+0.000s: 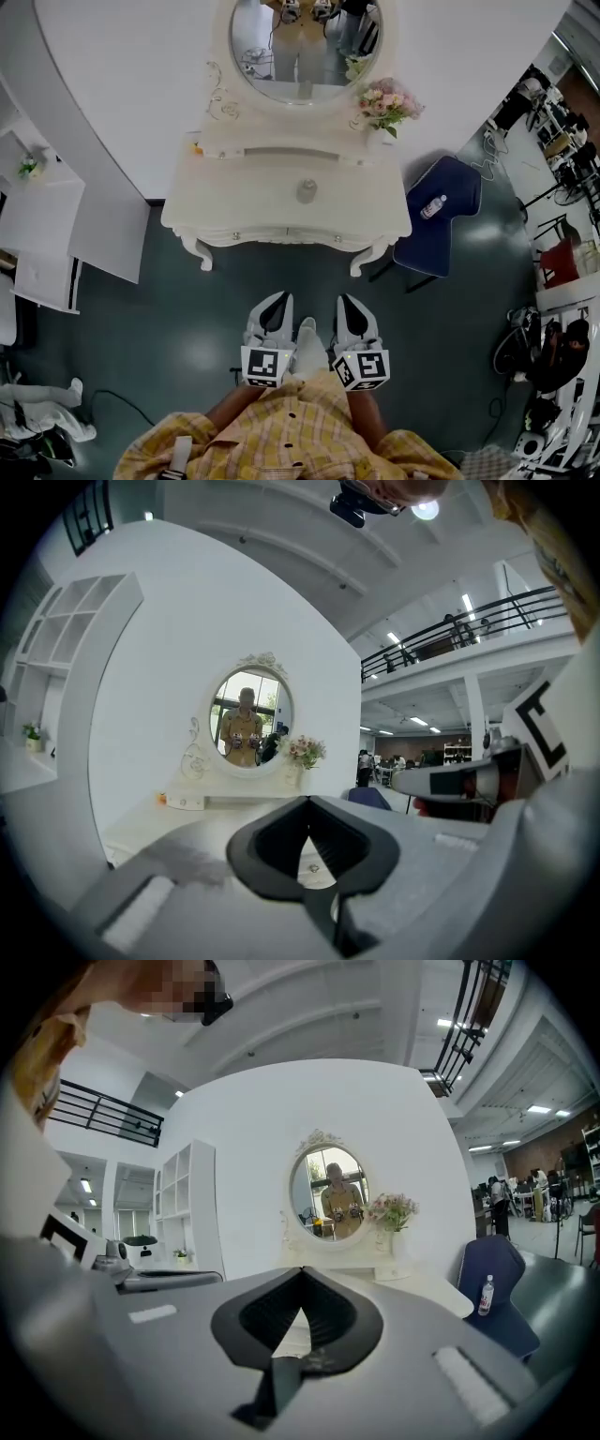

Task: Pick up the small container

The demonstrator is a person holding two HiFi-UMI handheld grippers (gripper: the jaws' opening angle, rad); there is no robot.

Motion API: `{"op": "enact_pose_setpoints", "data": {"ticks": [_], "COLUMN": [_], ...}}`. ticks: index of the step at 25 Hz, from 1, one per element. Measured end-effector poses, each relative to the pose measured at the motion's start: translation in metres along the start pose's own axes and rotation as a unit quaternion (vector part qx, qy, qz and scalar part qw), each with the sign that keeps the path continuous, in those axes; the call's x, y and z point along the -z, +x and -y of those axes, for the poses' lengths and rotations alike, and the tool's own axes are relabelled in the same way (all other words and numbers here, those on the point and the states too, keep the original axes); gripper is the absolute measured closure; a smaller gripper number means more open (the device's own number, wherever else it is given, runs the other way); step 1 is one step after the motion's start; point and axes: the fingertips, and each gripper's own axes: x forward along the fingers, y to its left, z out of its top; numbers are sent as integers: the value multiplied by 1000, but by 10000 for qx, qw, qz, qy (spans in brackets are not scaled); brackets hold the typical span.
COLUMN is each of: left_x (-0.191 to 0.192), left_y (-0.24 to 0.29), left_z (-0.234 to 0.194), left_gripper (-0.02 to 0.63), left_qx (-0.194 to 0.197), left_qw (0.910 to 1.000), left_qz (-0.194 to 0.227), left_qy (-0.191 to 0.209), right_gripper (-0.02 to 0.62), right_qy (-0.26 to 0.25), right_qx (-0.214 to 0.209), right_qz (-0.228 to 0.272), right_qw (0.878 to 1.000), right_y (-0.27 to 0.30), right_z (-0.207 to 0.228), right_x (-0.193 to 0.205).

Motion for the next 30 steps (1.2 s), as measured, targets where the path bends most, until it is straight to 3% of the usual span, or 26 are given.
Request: {"op": "enact_pose_setpoints", "data": {"ticks": [17,30], "left_x": [-6,20], "left_y": [144,257], "left_z": [-53,-77], "left_gripper": [607,607], "left_qx": [-347,-510], "left_qw": [9989,9956], "left_qz": [-302,-784], "left_qy": [130,74], "right_gripper": [597,597], "right_qy": [176,281], "right_qx": [-288,-408], "right_qz": [-178,-469], "right_qw": [9993,9977], "right_y": [137,231], "right_z": [74,147], "right_x": [-11,-1]}}
